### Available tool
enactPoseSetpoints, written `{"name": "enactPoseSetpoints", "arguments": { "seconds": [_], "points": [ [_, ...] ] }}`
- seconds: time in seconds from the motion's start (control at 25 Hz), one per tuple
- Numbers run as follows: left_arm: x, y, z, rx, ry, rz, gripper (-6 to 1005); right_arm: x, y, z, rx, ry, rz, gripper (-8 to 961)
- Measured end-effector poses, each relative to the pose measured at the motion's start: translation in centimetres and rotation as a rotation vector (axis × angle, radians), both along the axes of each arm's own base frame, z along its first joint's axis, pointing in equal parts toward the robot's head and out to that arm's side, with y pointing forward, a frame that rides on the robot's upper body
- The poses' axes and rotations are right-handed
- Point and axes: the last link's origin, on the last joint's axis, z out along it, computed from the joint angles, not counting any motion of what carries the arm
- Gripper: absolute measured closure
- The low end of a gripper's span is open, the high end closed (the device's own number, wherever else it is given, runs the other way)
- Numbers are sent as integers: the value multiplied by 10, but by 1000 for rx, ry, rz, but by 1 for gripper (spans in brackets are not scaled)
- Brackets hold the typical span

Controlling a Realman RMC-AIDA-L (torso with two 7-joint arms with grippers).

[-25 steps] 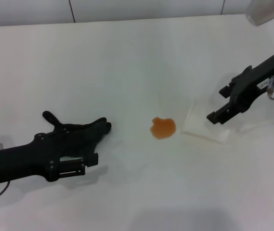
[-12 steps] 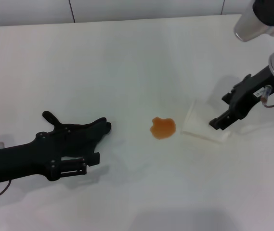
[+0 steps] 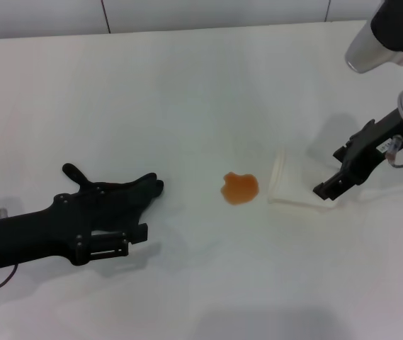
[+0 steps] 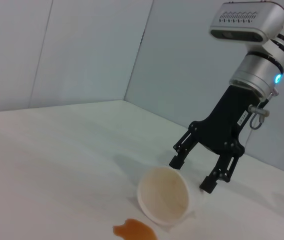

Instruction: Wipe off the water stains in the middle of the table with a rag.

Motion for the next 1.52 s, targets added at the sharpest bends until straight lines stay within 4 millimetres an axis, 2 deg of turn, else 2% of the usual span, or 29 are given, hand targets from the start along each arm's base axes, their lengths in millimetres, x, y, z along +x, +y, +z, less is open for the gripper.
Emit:
{"name": "enactPoseSetpoints", "arguments": {
  "seconds": [0.52,1.52],
  "points": [
    [-1,-2,-1,0,-2,6,142,-5,-5,-20,-46,-54,91,100],
    [-2,-2,0,1,-2,11,142,-6,-5,-34,-44,-93,161,100]
  ]
}}
